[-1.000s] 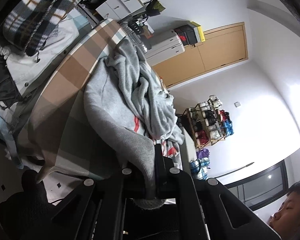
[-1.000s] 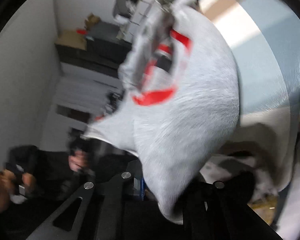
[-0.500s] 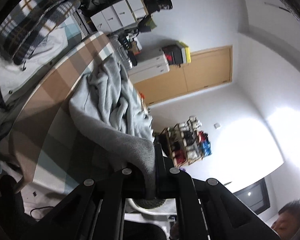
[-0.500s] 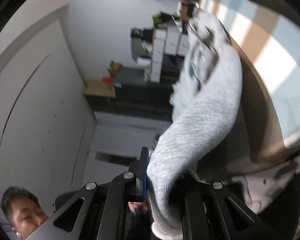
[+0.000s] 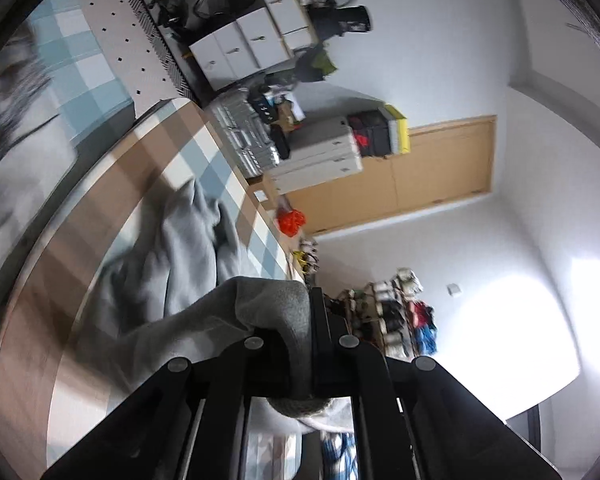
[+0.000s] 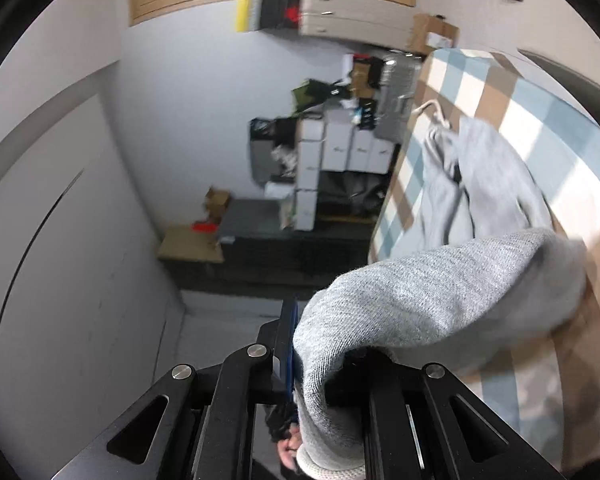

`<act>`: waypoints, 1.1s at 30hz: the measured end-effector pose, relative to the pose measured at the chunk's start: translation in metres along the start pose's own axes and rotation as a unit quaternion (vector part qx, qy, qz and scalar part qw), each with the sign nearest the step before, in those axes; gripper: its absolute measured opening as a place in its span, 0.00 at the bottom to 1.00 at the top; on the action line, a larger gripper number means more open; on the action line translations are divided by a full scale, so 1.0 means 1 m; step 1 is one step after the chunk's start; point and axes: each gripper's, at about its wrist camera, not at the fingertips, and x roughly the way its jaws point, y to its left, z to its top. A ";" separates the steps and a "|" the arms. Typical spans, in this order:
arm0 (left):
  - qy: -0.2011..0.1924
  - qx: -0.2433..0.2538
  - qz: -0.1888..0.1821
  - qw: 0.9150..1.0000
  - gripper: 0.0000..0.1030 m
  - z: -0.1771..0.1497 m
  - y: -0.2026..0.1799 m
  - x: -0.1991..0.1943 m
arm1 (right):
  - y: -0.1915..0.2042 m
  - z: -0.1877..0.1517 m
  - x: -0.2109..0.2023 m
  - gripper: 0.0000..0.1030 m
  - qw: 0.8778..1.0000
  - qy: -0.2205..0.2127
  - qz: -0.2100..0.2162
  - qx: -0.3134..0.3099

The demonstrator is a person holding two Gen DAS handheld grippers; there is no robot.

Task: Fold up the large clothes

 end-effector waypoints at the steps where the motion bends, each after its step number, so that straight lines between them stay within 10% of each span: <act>1: 0.007 -0.005 0.009 1.000 0.02 0.012 0.001 0.017 | -0.004 0.017 0.011 0.10 1.000 -0.006 -0.012 0.015; 17: 0.066 -0.137 0.088 0.985 0.03 0.098 0.097 0.151 | -0.103 0.176 0.144 0.14 0.982 0.015 -0.147 0.119; 20: 0.087 -0.106 0.091 0.986 0.12 0.099 0.090 0.146 | -0.099 0.186 0.139 0.48 0.982 0.016 -0.164 0.092; 21: 0.091 -0.093 0.091 0.987 0.14 0.099 0.084 0.143 | -0.088 0.190 0.133 0.90 0.985 0.003 -0.159 0.071; 22: 0.081 -0.078 0.099 0.989 0.17 0.099 0.075 0.134 | -0.070 0.194 0.121 1.00 0.988 -0.024 -0.145 0.043; 24: 0.057 -0.056 0.107 0.991 0.32 0.103 0.059 0.116 | -0.049 0.197 0.113 1.00 0.990 -0.028 -0.139 0.017; 26: 0.032 -0.043 0.111 0.992 0.67 0.107 0.048 0.101 | -0.020 0.194 0.104 1.00 0.985 -0.045 -0.163 -0.036; 33: 0.044 0.040 0.137 0.989 0.74 0.083 0.007 0.078 | 0.047 0.128 0.132 1.00 0.933 0.049 -0.267 -0.235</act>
